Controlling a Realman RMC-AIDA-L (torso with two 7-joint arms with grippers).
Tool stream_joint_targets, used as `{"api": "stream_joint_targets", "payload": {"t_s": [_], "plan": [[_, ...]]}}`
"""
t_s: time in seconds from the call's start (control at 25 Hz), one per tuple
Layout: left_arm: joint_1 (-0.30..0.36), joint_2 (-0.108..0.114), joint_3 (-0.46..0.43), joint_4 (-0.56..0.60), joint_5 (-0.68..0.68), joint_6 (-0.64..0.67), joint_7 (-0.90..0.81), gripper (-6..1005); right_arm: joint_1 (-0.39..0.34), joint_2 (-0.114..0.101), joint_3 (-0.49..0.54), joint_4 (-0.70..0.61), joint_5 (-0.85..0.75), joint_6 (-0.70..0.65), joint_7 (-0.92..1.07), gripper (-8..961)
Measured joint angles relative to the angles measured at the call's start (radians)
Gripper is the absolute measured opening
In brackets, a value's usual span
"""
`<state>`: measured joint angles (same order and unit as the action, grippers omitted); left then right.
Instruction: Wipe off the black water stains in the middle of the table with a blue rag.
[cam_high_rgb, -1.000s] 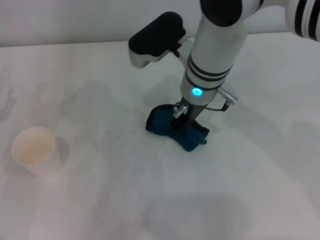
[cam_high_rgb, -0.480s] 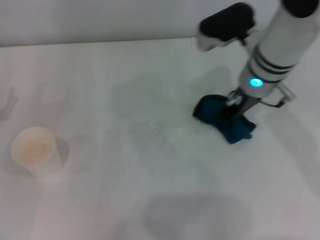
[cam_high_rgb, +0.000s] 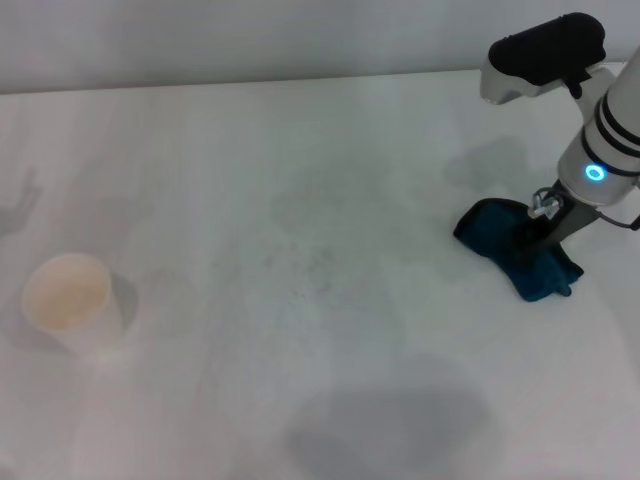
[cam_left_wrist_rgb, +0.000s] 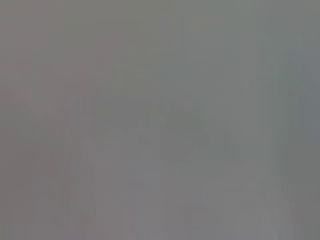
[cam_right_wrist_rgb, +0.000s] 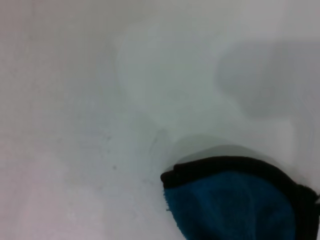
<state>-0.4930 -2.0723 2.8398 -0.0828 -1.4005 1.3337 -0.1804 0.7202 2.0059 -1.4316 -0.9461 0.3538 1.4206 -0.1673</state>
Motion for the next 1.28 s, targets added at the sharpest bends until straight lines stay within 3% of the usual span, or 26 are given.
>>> {"api": "stream_joint_targets", "payload": {"t_s": [0.36,0.64,0.72,0.76,1.04,1.28], "plan": [[-0.017,0.0,0.0,0.0,0.0,-0.002,-0.001,879,0.001,0.007,0.007,0.013,0.008,0.007,-0.05,166],[-0.016,0.0,0.002,0.0,0.001,-0.002,-0.001,880,-0.016,0.006,0.014,-0.073,0.007,0.017,-0.046,171],[-0.016,0.0,0.002,0.0,0.002,-0.002,-0.001,880,-0.018,0.005,0.016,-0.09,0.007,0.019,-0.046,393],[-0.015,0.0,0.002,0.0,0.002,-0.002,-0.001,880,-0.022,0.004,0.028,-0.109,0.007,0.022,-0.05,393],[-0.008,-0.001,0.003,0.0,0.002,-0.003,-0.001,879,-0.091,0.005,0.216,-0.244,0.036,-0.037,-0.151,394],[-0.007,0.001,0.003,0.0,0.005,-0.012,-0.034,879,-0.156,0.002,0.395,-0.247,0.225,-0.172,-0.342,393]]}}
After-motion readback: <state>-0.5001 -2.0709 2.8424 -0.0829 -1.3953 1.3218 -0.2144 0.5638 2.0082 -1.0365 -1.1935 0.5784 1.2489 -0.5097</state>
